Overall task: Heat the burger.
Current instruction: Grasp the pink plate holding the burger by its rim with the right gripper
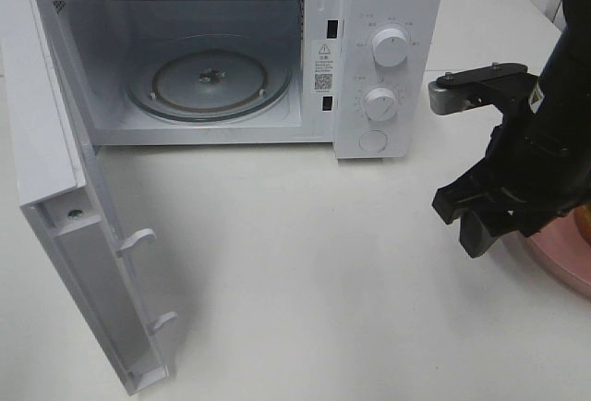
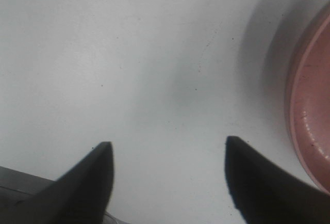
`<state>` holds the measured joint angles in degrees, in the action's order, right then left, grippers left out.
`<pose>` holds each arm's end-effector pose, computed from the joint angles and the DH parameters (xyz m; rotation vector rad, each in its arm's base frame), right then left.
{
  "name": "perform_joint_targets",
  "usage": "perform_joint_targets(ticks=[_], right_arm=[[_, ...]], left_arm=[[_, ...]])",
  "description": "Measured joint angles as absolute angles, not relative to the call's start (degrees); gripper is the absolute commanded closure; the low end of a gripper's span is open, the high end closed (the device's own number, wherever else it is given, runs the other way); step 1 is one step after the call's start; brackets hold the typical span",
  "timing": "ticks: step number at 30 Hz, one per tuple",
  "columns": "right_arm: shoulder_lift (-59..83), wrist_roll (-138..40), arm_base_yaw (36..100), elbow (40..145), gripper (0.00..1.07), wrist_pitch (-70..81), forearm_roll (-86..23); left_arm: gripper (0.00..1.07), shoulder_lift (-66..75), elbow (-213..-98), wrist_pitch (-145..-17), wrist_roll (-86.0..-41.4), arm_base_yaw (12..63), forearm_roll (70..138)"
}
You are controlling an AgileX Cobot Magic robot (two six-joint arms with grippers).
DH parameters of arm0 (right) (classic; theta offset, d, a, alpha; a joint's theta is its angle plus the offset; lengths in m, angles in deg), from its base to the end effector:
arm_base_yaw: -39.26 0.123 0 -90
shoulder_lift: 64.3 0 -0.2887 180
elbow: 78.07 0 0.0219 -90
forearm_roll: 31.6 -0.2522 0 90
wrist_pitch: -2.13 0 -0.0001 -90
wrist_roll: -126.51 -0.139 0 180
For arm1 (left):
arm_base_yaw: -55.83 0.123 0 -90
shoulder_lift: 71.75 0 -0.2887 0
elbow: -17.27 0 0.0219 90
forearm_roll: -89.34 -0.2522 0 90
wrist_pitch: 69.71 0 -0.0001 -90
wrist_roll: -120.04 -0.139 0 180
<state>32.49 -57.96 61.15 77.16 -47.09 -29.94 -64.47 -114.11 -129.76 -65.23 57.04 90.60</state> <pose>0.2634 0.1026 0.1592 -0.4764 2.9412 0.0207 0.0352 -0.0019 0.2582 0.0726 2.0225 0.0454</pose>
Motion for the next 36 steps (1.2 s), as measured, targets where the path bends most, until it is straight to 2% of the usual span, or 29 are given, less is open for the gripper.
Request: perform_joint_targets(ticks=[2,4,17,24,36], right_arm=[[32.49,-56.87,59.49,77.5,0.1,-47.26,-29.89],[32.37,-56.35,58.8,77.56,0.09,-47.26,-29.89],[31.91,-51.88,48.09,77.61,0.16,-46.69,-29.89],[35.52,-52.0,47.51,77.67,0.21,-43.42,-29.83],[41.77,-55.09,47.17,77.67,0.24,-37.23,-25.19]], left_arm=[[0.14,-64.47,-114.11,-129.76,-65.23,57.04,90.6],[0.14,-64.47,-114.11,-129.76,-65.23,57.04,90.6],[0.14,-64.47,-114.11,-129.76,-65.23,57.04,90.6],[0.14,-64.47,-114.11,-129.76,-65.23,57.04,90.6],[0.14,-64.47,-114.11,-129.76,-65.23,57.04,90.6]])
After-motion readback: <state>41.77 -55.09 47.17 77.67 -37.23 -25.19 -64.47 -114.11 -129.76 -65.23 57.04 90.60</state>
